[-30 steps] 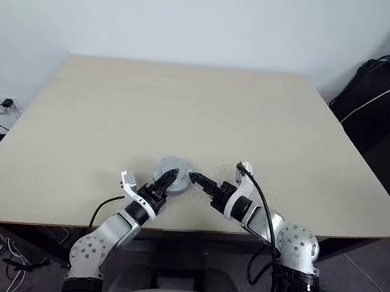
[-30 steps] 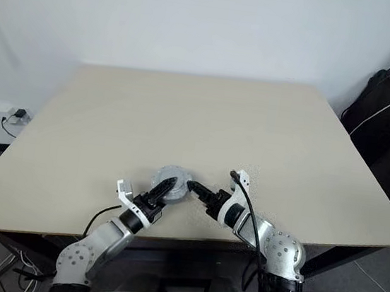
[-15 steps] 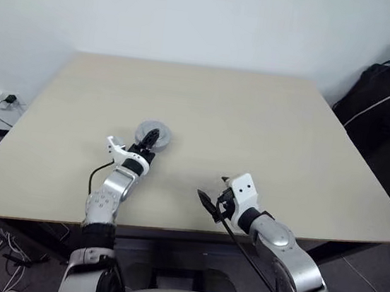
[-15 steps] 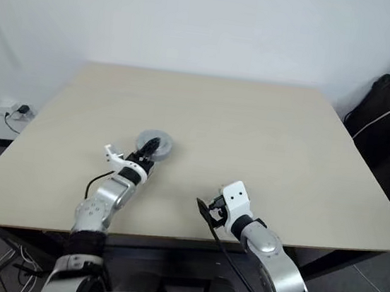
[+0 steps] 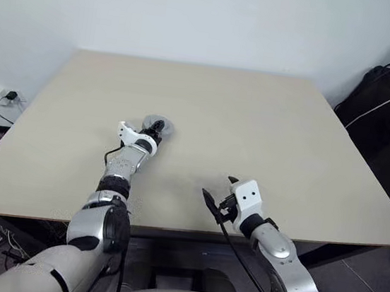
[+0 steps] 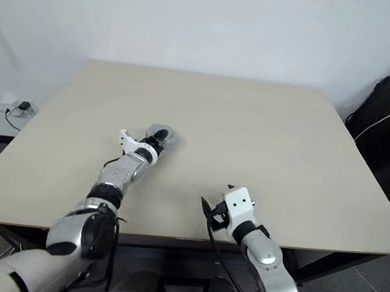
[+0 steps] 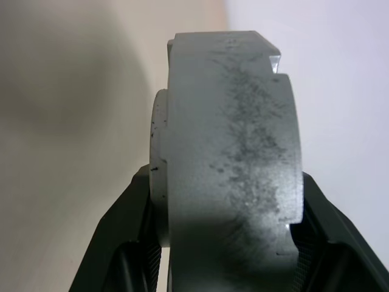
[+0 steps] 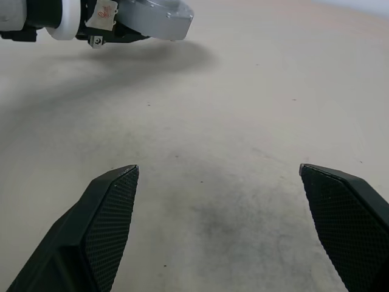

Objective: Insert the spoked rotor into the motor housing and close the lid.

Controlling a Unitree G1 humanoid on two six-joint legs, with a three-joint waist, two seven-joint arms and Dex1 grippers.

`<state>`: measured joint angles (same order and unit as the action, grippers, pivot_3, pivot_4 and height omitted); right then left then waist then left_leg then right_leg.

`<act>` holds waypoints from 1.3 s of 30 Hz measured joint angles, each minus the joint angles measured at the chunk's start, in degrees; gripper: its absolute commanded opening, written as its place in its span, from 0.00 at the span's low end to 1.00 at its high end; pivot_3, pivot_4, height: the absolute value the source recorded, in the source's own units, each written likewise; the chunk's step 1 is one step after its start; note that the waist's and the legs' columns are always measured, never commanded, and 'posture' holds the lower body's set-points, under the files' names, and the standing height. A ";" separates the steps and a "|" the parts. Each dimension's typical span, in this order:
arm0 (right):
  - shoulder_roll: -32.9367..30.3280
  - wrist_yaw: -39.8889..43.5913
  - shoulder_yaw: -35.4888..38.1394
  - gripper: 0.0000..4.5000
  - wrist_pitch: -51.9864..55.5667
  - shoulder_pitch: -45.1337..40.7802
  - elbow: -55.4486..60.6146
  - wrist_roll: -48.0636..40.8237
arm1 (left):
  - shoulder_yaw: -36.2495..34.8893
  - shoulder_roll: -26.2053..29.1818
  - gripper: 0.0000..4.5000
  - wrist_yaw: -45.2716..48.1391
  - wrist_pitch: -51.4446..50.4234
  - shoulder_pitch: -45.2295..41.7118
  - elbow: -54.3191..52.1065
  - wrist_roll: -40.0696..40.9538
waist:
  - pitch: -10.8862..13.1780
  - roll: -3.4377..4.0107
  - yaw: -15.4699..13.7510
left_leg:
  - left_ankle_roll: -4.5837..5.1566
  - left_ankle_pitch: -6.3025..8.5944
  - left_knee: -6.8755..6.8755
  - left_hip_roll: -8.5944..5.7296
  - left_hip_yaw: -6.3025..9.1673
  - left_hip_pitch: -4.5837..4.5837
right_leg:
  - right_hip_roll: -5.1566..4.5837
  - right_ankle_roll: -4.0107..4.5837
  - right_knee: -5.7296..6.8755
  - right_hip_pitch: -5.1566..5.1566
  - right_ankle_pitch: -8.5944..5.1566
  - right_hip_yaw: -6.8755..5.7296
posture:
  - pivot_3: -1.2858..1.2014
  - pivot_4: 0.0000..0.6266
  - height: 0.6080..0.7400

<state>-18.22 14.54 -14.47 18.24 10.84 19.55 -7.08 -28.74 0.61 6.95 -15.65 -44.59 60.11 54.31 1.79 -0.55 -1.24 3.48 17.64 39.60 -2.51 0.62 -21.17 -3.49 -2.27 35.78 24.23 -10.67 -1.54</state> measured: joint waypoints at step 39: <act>16.51 -12.93 18.98 1.00 -12.92 9.11 -8.11 1.16 | 27.47 8.70 0.99 -6.08 3.85 59.87 -65.34 -42.75 | -0.78 0.96 1.27 | -0.35 0.66 -0.55 0.23 -0.16 1.50 | -0.10 0.06 0.13 -0.58 -0.62 0.86 | 0.52 0.00 1.00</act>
<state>-1.70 1.61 4.51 5.32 19.95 11.45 -5.93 -1.27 9.31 0.86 -11.80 15.28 -5.23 11.56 1.01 0.41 0.03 3.13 18.30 39.05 -2.28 0.46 -19.67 -3.60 -2.20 35.91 23.65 -11.28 -0.68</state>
